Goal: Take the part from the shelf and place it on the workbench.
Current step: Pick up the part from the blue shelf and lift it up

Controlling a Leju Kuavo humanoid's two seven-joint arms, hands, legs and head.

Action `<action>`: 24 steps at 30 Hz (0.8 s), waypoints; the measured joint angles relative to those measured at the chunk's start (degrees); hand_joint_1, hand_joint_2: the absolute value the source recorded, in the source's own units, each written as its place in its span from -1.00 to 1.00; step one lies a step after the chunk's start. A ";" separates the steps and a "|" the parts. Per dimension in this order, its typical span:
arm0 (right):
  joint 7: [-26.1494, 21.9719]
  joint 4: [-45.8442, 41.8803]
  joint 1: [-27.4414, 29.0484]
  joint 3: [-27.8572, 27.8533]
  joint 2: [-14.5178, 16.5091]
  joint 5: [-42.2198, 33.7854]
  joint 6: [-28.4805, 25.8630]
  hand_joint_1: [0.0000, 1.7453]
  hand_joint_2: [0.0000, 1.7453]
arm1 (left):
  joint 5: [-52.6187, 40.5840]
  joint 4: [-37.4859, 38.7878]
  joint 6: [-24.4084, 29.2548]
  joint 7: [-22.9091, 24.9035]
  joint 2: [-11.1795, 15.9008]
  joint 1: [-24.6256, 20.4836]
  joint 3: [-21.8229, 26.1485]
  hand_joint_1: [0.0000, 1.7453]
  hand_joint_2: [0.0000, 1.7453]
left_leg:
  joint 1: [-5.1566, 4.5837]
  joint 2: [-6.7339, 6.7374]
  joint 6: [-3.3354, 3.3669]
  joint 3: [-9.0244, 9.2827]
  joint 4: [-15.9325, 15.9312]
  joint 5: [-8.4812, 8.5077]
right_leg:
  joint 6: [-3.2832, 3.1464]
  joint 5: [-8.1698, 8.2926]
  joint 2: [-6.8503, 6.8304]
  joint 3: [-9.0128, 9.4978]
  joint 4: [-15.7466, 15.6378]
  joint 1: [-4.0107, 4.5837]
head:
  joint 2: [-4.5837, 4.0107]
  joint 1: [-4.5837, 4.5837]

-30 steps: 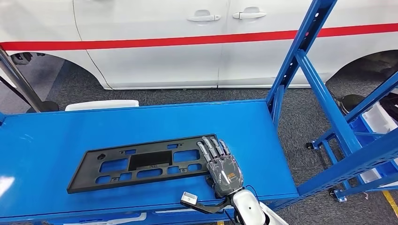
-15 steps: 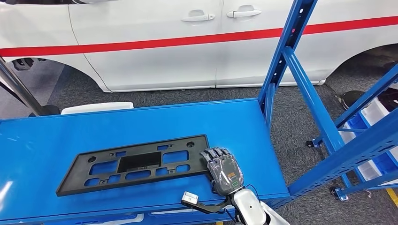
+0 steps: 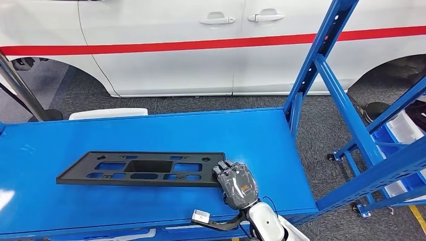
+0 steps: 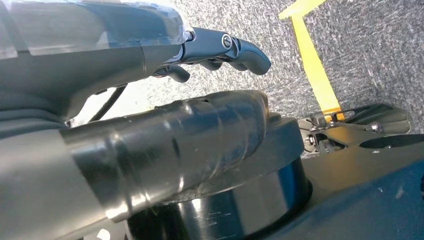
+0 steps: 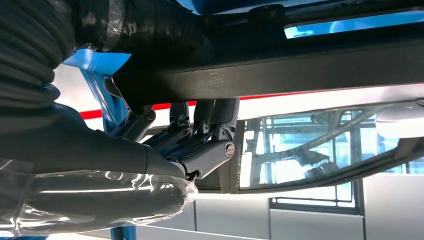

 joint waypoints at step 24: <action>-0.47 -0.73 0.46 0.38 -0.38 -0.78 -0.25 1.00 1.00 | -0.76 0.00 1.92 -1.90 -0.90 -0.52 0.15 -1.00 1.00 | 0.17 0.25 0.04 0.50 -0.54 -0.02 | -0.30 -1.35 0.26 0.59 -1.39 0.38 | 0.00 -0.05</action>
